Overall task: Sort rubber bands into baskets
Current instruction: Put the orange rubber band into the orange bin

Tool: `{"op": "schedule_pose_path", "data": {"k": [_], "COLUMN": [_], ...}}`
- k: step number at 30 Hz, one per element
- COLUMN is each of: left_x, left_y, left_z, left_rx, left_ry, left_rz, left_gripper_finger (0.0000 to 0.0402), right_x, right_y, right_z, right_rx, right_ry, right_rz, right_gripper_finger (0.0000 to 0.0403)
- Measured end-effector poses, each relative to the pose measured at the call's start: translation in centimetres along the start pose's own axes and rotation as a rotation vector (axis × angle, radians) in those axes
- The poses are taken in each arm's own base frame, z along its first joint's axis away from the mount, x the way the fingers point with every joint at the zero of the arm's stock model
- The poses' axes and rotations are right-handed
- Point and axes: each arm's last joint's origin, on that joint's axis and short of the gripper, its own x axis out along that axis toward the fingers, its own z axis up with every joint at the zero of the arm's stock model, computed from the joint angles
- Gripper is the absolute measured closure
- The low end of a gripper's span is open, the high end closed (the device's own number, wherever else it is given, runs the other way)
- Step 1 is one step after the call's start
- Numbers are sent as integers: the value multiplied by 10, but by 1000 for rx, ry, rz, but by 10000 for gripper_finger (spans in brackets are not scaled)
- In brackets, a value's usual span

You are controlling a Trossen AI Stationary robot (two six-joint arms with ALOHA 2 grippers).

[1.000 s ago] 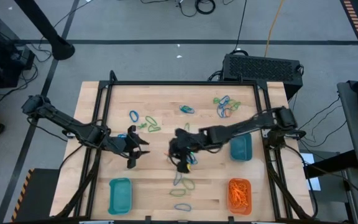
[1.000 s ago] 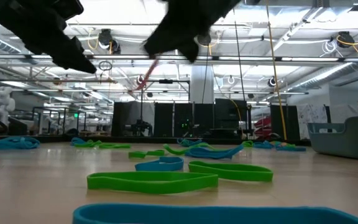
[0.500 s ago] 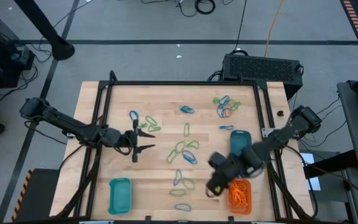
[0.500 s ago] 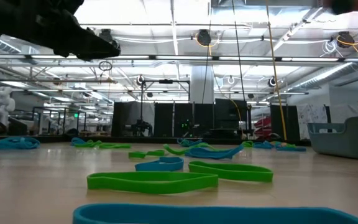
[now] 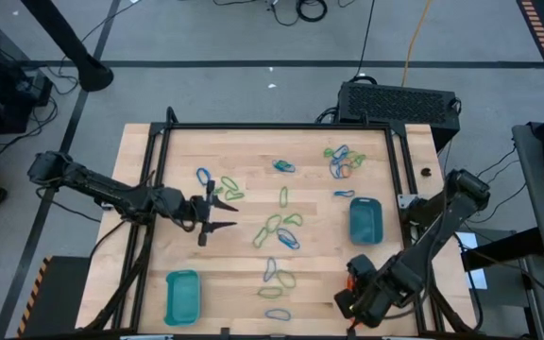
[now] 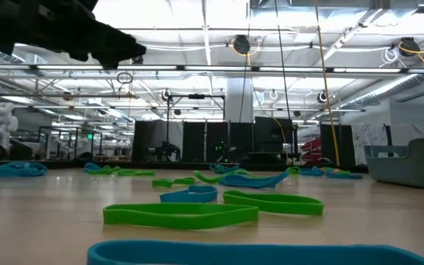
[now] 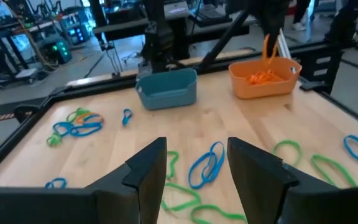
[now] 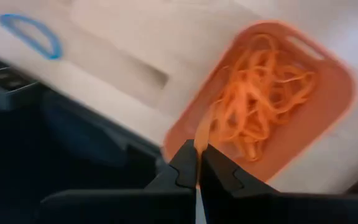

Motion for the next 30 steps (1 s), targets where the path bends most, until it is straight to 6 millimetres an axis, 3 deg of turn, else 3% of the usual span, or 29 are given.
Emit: {"op": "schedule_pose_path", "data": {"k": [6,13,30], "left_x": [0,0,0], "left_y": [0,0,-2], "left_z": [0,0,-1], "left_rx": [-2,-7,-6], "left_ry": [-8,0,5], "left_rz": [-22,-24,-78], "left_gripper_finger": [223,223,224], "right_x": [19,26,24], "right_y": [2,-4,-9], "right_z": [0,1,3], "right_rx": [-24,-43,-16], "right_ry": [-30,-5,30], "right_rz": [-81,-199,-282], "right_gripper_finger": [402,395,301]}}
